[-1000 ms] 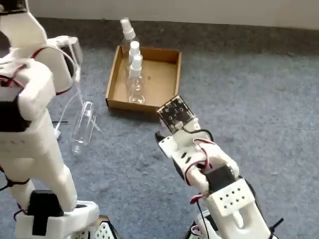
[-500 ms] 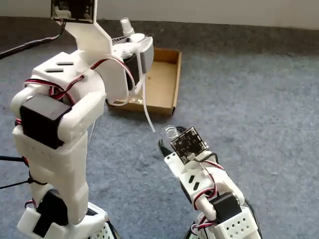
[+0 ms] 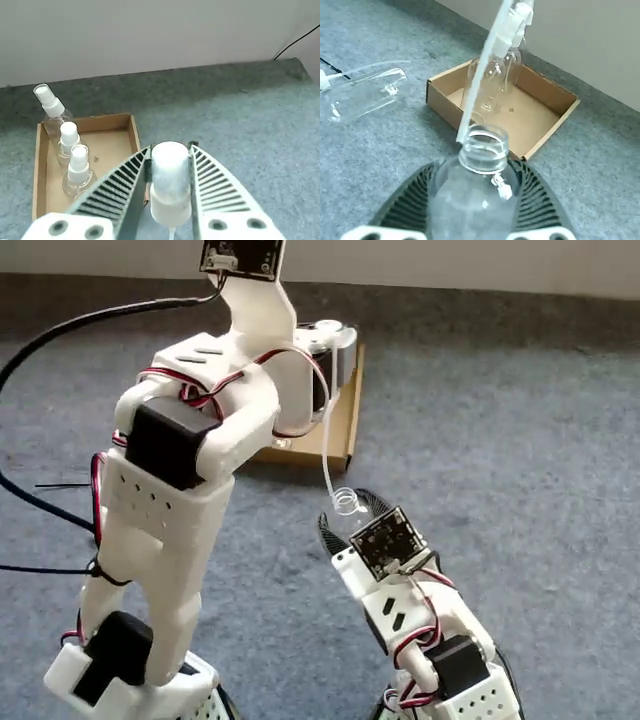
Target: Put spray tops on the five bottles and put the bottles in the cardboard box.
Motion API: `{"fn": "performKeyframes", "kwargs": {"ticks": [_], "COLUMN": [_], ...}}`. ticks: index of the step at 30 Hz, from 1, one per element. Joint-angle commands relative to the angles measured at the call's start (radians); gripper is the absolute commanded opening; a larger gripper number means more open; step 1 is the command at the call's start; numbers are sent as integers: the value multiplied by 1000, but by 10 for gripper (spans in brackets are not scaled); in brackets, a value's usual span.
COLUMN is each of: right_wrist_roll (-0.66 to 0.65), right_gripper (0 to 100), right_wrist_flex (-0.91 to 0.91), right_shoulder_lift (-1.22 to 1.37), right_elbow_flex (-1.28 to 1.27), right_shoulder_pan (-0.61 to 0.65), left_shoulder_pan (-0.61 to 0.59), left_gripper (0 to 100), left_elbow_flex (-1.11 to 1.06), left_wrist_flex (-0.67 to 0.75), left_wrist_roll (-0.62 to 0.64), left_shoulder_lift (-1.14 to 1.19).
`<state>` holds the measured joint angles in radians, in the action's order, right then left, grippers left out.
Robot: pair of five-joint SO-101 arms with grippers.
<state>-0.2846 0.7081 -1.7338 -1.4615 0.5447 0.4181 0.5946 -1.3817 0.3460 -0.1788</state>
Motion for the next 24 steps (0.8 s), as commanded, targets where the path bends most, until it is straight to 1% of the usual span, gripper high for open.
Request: {"fn": "performKeyframes", "kwargs": {"ticks": [1, 6, 10, 12, 14, 16, 19, 22, 24], "right_wrist_roll": [8, 8, 8, 9, 12, 69, 147, 164, 164], "right_gripper": [5, 5, 5, 5, 5, 5, 5, 5, 5], "right_wrist_flex": [-19, -19, -19, -19, -22, -24, -27, -71, -111], "right_shoulder_lift": [-13, -13, -13, -10, -4, -4, -12, -12, -13], "right_elbow_flex": [7, 5, 5, 8, 10, 12, 15, 15, 7], "right_shoulder_pan": [7, 7, 5, 2, 2, 2, 1, 1, 1], "left_shoulder_pan": [15, 15, 16, 19, 51, 82, 130, 154, 162], "left_gripper": [84, 84, 84, 84, 84, 84, 84, 85, 87], "left_elbow_flex": [-5, -58, -71, -124, -162, -199, -289, -389, -455], "left_wrist_flex": [74, 126, 115, 87, 63, 31, 20, 21, 49], "left_wrist_roll": [6, 6, 8, 8, 9, 6, 8, 8, 8], "left_shoulder_lift": [-2, -10, -4, -13, -16, -30, -70, -150, -206]}}
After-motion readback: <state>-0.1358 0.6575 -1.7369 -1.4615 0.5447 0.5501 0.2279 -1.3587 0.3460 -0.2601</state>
